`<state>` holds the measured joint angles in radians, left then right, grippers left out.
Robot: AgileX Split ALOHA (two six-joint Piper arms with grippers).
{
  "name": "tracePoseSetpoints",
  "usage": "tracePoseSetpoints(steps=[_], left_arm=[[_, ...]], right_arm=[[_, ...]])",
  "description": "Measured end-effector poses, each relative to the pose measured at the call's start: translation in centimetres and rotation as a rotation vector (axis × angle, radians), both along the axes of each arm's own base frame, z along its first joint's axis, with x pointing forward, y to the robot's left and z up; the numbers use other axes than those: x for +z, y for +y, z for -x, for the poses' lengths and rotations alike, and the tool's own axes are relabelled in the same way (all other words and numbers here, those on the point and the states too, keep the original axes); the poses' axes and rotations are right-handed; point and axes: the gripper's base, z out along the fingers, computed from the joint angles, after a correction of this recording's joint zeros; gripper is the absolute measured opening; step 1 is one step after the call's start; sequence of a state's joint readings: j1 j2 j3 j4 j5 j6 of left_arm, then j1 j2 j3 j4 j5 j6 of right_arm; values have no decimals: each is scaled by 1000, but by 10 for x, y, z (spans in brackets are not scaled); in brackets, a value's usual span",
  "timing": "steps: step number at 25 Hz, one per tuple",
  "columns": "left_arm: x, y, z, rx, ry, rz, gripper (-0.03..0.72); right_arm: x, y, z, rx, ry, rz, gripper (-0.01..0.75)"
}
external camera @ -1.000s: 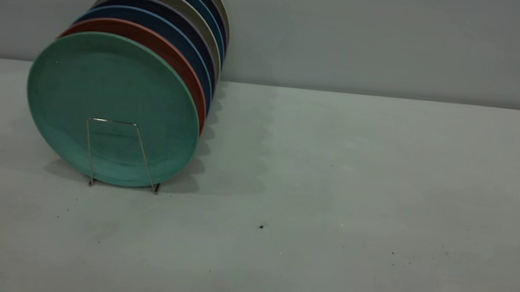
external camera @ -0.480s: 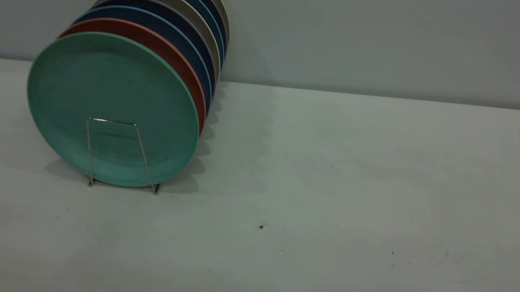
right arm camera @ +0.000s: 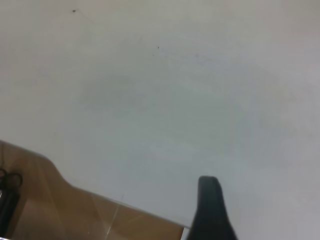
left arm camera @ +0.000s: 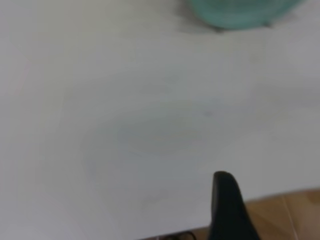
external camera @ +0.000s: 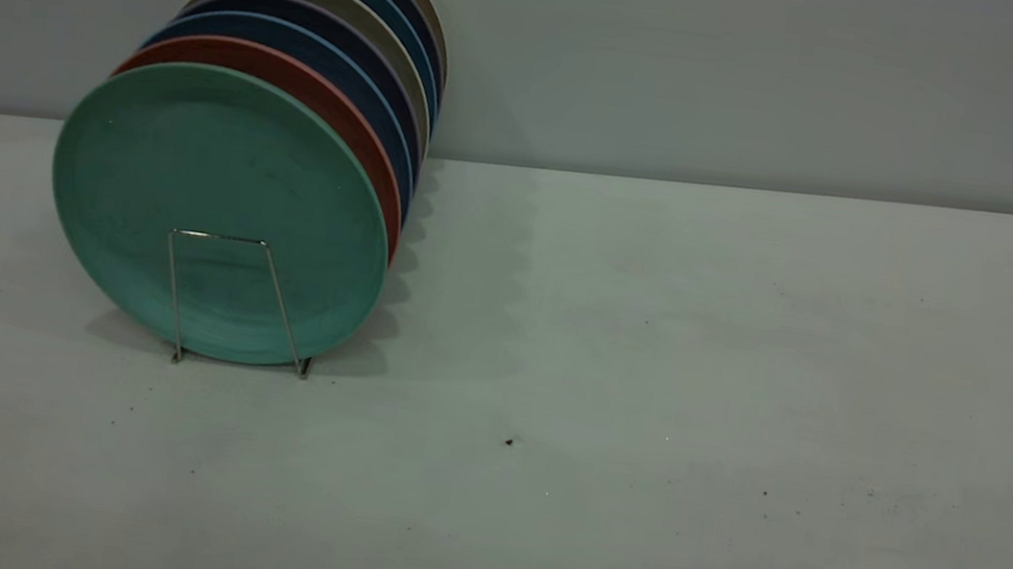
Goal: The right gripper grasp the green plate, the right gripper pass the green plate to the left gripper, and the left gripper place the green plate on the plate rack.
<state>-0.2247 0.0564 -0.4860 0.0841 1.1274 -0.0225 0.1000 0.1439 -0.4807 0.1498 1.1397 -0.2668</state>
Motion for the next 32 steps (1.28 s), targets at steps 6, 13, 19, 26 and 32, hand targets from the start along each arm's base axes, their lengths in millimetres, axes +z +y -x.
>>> tracePoseSetpoints(steps=[6, 13, 19, 26, 32], left_arm=[[0, -6, 1, -99, 4, -6, 417], [0, -10, 2, -126, 10, 27, 413], [0, -10, 2, -128, 10, 28, 413], [0, -10, 2, -129, 10, 30, 413], [0, -10, 2, -129, 10, 30, 413]], right_arm=[[0, 0, 0, -2, 1, -2, 564], [0, 0, 0, -3, 1, -6, 564], [0, 0, 0, -3, 1, -6, 564], [0, 0, 0, -3, 1, -6, 564], [0, 0, 0, -4, 2, -7, 564]])
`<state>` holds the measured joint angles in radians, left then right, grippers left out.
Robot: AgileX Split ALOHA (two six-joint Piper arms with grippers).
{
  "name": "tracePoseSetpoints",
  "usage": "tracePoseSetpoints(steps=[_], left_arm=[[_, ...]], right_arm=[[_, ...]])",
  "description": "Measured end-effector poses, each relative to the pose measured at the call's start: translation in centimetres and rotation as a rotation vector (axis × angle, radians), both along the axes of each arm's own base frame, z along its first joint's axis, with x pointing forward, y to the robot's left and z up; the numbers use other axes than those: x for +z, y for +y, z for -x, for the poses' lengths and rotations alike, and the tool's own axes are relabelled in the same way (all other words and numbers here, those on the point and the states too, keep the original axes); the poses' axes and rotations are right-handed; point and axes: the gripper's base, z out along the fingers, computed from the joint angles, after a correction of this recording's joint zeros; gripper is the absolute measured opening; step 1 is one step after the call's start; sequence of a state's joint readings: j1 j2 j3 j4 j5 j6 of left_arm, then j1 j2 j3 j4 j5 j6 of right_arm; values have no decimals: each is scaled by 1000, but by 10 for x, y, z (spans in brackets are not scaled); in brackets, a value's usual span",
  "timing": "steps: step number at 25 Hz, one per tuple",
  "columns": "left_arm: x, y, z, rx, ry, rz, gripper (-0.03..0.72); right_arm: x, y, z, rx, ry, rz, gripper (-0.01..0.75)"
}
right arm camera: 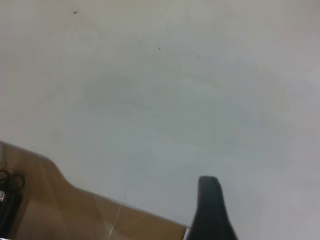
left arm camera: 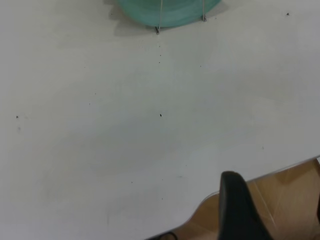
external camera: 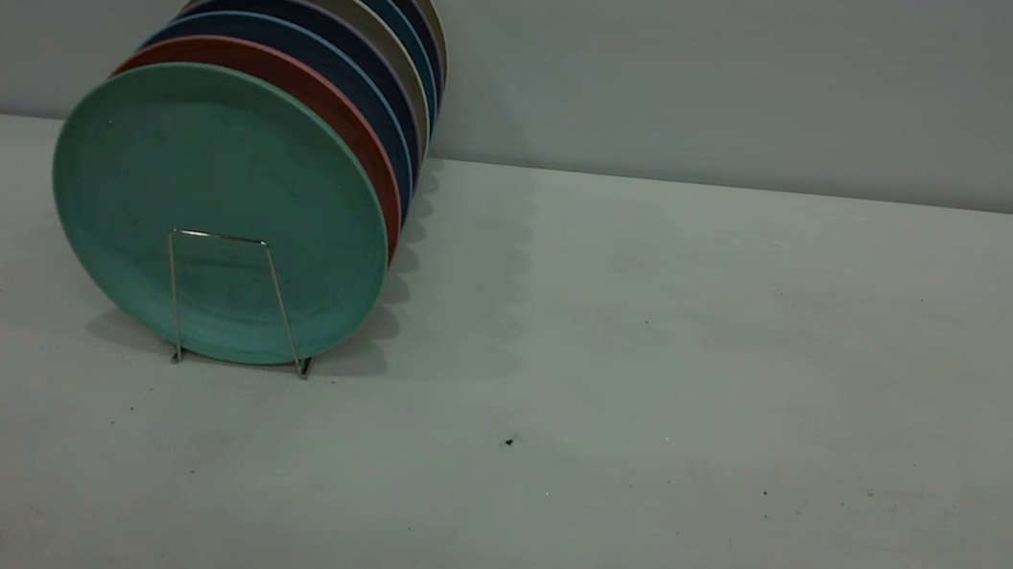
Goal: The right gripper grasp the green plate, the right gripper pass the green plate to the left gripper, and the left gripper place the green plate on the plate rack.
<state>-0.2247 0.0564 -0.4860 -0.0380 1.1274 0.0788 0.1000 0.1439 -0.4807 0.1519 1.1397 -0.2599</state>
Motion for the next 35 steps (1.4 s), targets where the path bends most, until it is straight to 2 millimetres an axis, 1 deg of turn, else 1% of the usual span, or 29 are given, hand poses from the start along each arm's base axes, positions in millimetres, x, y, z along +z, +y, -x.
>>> tracePoseSetpoints(steps=[28, 31, 35], left_arm=[[0, 0, 0, -1, 1, 5, 413], [0, 0, 1, 5, -8, 7, 413], [0, 0, 6, 76, -39, 15, 413]], right_arm=[[0, 0, 0, -16, 4, -13, 564], [0, -1, 3, -28, -18, -16, 564], [1, -1, 10, -88, -71, -24, 564]])
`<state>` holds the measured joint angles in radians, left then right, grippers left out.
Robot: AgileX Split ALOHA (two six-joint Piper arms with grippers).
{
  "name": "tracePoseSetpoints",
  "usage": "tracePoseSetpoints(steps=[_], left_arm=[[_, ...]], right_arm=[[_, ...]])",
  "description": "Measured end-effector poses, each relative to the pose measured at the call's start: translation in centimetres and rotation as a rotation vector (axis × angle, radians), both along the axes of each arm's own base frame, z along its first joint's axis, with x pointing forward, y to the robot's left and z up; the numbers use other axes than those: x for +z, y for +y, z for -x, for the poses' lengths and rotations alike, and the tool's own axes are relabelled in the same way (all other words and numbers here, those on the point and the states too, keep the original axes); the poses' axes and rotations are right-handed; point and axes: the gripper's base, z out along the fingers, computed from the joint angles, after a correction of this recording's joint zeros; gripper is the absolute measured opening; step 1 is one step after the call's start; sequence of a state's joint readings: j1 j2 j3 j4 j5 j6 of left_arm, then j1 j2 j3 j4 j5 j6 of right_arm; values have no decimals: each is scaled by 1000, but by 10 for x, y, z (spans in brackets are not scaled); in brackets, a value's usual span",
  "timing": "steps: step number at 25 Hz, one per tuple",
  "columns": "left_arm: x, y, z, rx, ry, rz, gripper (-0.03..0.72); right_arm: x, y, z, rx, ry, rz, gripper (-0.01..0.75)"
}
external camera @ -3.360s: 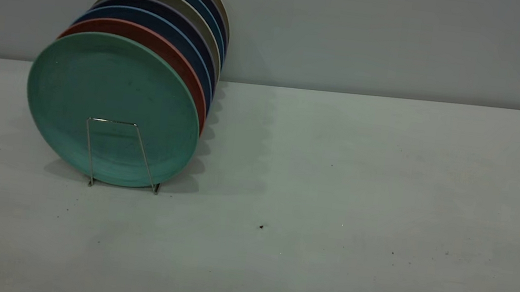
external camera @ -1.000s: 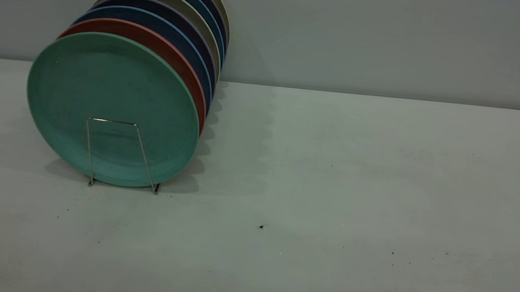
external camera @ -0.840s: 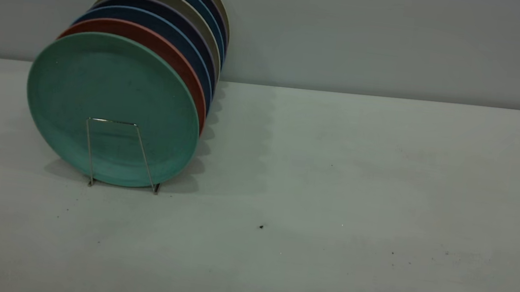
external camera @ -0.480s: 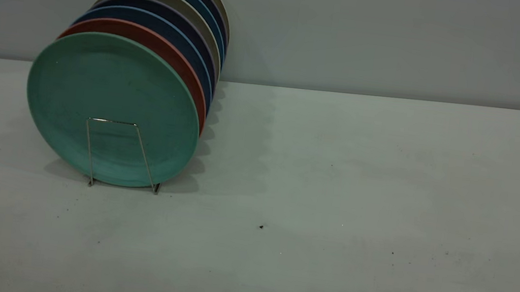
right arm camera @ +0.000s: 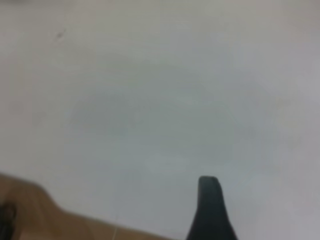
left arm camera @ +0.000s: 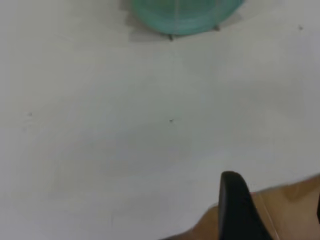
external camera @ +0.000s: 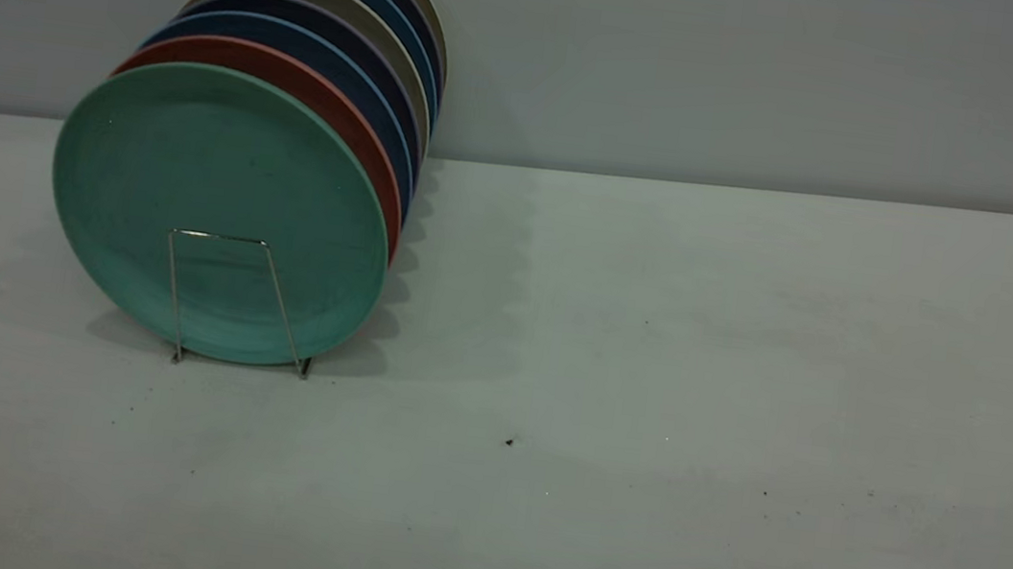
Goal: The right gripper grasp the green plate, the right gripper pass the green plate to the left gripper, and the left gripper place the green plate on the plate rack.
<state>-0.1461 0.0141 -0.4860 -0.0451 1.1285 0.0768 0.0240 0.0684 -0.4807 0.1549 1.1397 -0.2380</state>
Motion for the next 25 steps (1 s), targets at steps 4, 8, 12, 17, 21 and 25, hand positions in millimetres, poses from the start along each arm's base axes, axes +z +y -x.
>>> tracePoseSetpoints(steps=[4, 8, 12, 17, 21, 25], left_arm=[[-1, 0, 4, 54, -31, 4, 413], [-1, -1, 5, 78, -34, 4, 412], [-1, -1, 5, 83, -34, 4, 412], [-1, -1, 5, 83, -34, 4, 412], [-1, -1, 5, 83, -34, 4, 412], [-1, -1, 5, 83, -34, 4, 412]], right_arm=[[0, 0, 10, -26, -71, -2, 564], [0, 0, 12, -24, -82, -4, 564], [0, 0, 12, -24, -82, -5, 564], [0, 1, 12, -21, -82, -9, 564], [0, 1, 12, -21, -82, -9, 564], [0, 1, 12, -20, -82, -11, 564]])
